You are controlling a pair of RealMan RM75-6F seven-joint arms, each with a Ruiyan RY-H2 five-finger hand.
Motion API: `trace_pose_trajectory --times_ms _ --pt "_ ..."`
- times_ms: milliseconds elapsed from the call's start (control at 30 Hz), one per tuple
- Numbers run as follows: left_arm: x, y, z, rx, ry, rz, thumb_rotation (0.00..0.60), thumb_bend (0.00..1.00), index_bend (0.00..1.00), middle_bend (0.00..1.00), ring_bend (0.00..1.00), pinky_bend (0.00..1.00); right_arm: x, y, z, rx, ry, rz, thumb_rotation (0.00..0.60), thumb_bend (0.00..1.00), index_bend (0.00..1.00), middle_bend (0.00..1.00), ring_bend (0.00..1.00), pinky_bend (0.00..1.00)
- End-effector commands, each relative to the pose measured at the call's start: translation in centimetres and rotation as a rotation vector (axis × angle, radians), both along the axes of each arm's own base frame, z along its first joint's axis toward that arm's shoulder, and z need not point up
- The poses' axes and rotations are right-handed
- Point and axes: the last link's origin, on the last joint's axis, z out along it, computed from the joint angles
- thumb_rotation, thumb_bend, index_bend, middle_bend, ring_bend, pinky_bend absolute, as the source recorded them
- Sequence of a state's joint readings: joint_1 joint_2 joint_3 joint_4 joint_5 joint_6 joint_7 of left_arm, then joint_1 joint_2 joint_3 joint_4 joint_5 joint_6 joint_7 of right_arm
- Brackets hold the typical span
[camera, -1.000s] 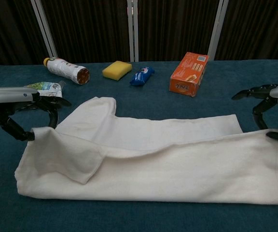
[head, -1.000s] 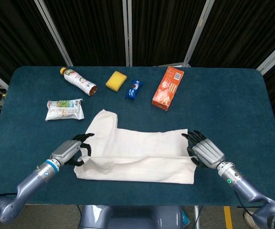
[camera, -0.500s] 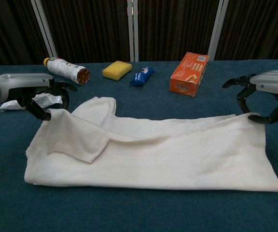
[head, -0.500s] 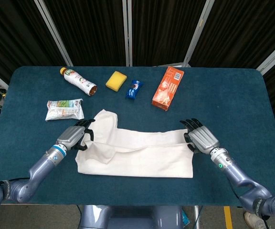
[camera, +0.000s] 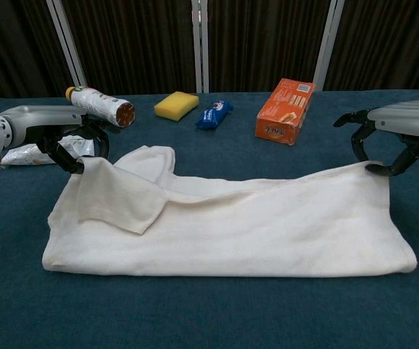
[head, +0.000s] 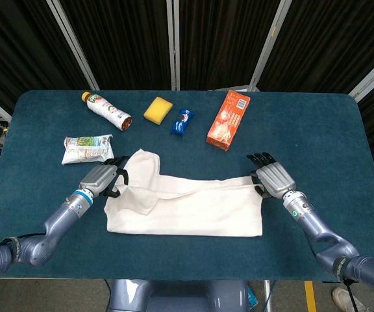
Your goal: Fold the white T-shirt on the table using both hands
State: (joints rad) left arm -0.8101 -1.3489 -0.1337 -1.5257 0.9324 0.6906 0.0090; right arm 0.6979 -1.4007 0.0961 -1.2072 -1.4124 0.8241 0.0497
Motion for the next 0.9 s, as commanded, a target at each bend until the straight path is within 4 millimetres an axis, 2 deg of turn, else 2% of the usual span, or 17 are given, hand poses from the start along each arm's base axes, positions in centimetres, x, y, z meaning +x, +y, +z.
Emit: trace_pose_trajectory --times_ms 33,533,800,833,900 --pt "0.0 0.3 -0.1 0.001 0.001 0.002 0.600 0.59 0.74 0.00 0.00 0.00 -0.1 -0.7 -0.2 -0.008 -0.014 -0.027 0.600 0.40 0.72 0.05 0.00 0.00" --pt "-1.3 1.8 0.2 0.046 0.012 0.013 0.600 0.59 0.74 0.00 0.00 0.00 -1.5 -2.9 -1.4 -0.028 0.019 -0.103 0.600 0.41 0.72 0.05 0.00 0.00" --pt "-1.8 2.4 -0.7 0.034 0.015 0.021 0.600 0.59 0.74 0.00 0.00 0.00 -2.4 -3.5 -2.6 -0.033 0.048 -0.124 0.600 0.40 0.71 0.05 0.00 0.00" --pt "-1.8 2.4 -0.8 0.033 0.016 0.021 0.600 0.59 0.74 0.00 0.00 0.00 -2.5 -3.5 -2.6 -0.035 0.052 -0.125 0.600 0.40 0.70 0.05 0.00 0.00" --pt "-1.8 2.5 -1.0 0.032 0.018 0.021 0.600 0.59 0.74 0.00 0.00 0.00 -2.8 -3.6 -2.7 -0.033 0.061 -0.130 0.600 0.39 0.58 0.04 0.00 0.00"
